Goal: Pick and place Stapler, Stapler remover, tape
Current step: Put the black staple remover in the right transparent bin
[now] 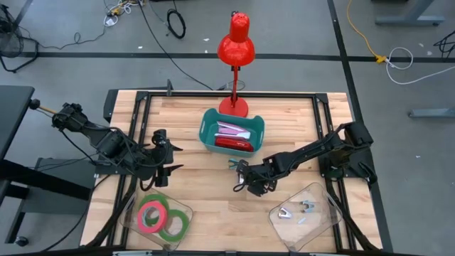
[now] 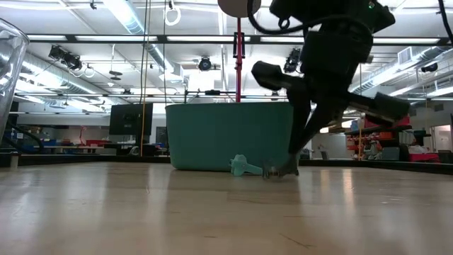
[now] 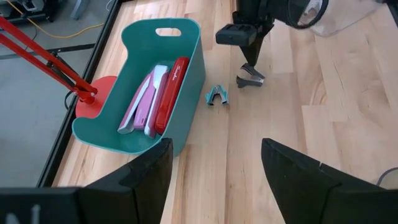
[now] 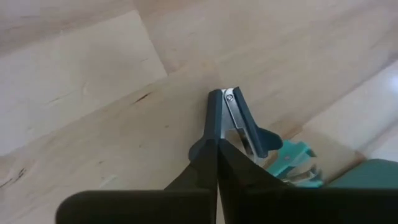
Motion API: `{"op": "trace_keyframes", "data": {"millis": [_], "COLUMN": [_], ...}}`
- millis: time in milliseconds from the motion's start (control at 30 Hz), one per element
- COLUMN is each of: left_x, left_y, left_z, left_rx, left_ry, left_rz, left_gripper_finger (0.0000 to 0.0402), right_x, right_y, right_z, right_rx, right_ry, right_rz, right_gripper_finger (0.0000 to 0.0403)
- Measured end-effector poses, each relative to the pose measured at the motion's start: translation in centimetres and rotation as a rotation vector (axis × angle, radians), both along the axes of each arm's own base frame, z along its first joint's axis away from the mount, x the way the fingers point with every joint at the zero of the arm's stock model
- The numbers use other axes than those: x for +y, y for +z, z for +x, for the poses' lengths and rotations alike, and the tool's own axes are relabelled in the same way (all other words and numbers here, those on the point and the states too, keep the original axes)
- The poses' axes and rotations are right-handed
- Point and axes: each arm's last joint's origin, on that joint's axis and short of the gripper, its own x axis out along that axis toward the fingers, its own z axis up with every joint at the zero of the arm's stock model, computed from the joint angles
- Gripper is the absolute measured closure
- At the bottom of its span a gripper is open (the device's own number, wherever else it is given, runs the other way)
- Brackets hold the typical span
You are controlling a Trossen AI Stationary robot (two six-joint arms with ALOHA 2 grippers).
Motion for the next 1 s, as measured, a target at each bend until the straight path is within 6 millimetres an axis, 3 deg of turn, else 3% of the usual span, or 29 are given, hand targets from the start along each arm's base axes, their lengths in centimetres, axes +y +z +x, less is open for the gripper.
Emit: {"op": "trace_keyframes", "data": {"millis": [333, 700, 1000], "left_x": [0.0, 0.0, 0.0], "left_y": [0.0, 0.0, 0.0], "left_z": [0.0, 0.0, 0.0], "left_rx": [0.000, 0.000, 0.000], "left_ry": [0.000, 0.000, 0.000], "left_rz": [0.000, 0.000, 0.000], "left_gripper_finger": [0.0154, 0.0154, 0.0154], "right_x": [0.1, 1.4, 1.6], "right_y": [3.7, 8.2, 10.5], "right_z": [-1.0, -3.6, -5.3], "right_rx": [-0.121, -0.246, -0.290], "right_ry": [-0.038, -0.070, -0.126], "right_rz": [-0.007, 0.061, 0.177], "right_gripper_finger": [0.0401, 0.0401, 0.0402]}}
